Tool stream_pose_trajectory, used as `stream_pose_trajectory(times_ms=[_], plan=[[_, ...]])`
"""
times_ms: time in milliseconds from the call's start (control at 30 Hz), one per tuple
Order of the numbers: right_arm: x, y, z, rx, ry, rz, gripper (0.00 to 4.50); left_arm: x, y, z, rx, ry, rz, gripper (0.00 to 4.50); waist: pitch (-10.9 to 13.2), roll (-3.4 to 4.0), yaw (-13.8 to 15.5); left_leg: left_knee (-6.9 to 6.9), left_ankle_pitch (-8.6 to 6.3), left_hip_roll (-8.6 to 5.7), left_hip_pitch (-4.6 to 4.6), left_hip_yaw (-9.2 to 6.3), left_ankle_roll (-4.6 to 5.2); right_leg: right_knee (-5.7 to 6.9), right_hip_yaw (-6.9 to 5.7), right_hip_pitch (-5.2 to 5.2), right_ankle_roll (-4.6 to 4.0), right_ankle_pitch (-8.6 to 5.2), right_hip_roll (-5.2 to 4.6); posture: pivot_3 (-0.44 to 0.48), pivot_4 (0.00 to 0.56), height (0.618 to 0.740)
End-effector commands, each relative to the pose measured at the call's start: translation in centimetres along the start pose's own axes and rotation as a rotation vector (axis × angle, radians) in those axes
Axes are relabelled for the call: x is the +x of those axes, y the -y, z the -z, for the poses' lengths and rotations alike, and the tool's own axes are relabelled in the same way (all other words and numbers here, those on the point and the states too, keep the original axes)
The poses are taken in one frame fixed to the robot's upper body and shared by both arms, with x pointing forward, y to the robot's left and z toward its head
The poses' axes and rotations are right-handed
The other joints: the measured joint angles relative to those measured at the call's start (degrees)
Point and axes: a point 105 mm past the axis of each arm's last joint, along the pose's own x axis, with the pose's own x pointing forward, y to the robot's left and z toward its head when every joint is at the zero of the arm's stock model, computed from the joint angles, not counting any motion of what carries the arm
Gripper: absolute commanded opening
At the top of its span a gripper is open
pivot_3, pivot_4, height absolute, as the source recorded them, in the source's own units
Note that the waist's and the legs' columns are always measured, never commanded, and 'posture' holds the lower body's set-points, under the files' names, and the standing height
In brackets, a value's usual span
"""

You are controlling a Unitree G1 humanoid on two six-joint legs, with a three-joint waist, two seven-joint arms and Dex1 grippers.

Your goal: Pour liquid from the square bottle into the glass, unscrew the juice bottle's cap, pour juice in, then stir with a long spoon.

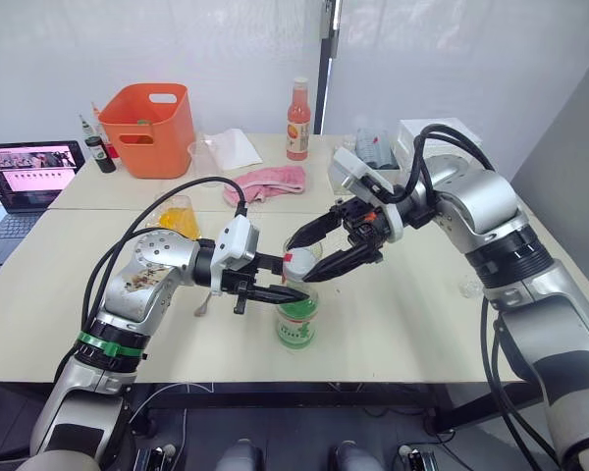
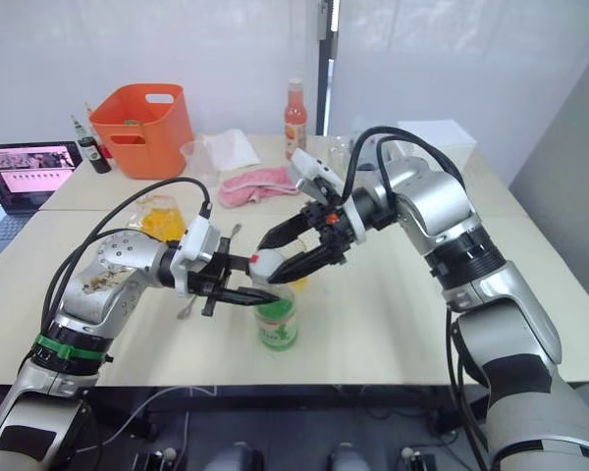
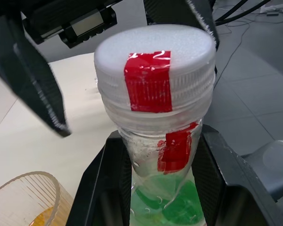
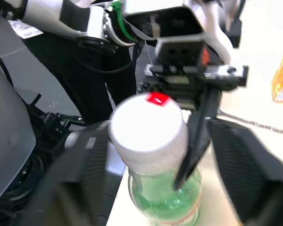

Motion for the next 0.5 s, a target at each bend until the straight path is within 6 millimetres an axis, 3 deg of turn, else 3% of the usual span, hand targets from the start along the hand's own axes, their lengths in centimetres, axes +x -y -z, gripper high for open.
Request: stream_pose_trajectory(times_ms=[33,133,300,500], plan=[[-0.9,-1.8,-2.1,-0.048,0.069,-0.057,4.48,-0.3,-0.1,0.9,-0.028,-0.053,-0.020,1.40,0.0,0.00,0.0,0.00,0.00,0.00,-0.01,0.00,0.00,0.00,0.00,-0.01,0.00,0.00,0.00,0.000,0.150,0.715],[-1.3,-2.9,-3.1,-0.076,0.128,-0.030,4.48,-0.3,-0.2,1.0,-0.026,-0.056,-0.021,1.40,0.0,0.00,0.1,0.01,0.00,0.00,-0.05,-0.01,0.00,0.01,0.00,-0.03,0.00,0.00,-0.01,0.000,0.150,0.715],[-1.1,-2.8,-3.2,-0.112,0.143,0.131,4.48,-0.3,-0.2,1.0,-0.026,-0.056,-0.022,1.40,0.0,0.00,0.0,0.00,0.00,0.00,-0.03,-0.03,0.00,0.01,-0.02,-0.02,0.00,0.00,-0.01,0.000,0.150,0.715],[-0.1,-4.2,-1.7,-0.106,0.139,0.487,4.48,-0.2,-0.3,1.0,-0.026,-0.049,-0.026,1.40,0.0,0.00,0.4,-0.03,0.00,-0.03,-0.11,-0.04,0.00,-0.01,-0.02,-0.08,0.01,0.00,-0.08,0.000,0.150,0.715]])
